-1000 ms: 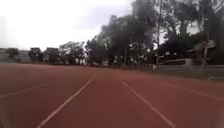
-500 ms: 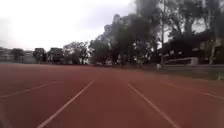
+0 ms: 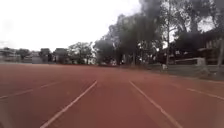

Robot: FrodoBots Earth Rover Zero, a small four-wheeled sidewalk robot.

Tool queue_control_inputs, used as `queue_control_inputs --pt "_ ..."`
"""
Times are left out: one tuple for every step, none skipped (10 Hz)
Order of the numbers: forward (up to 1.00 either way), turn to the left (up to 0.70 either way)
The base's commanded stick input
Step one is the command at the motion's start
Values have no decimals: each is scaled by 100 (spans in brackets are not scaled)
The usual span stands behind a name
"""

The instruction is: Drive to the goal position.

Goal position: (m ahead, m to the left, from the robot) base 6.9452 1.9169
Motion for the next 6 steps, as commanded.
queue_control_inputs --pt "45 0" --pt "45 0" --pt "45 0" --pt "45 0" --pt "45 0" --pt "45 0"
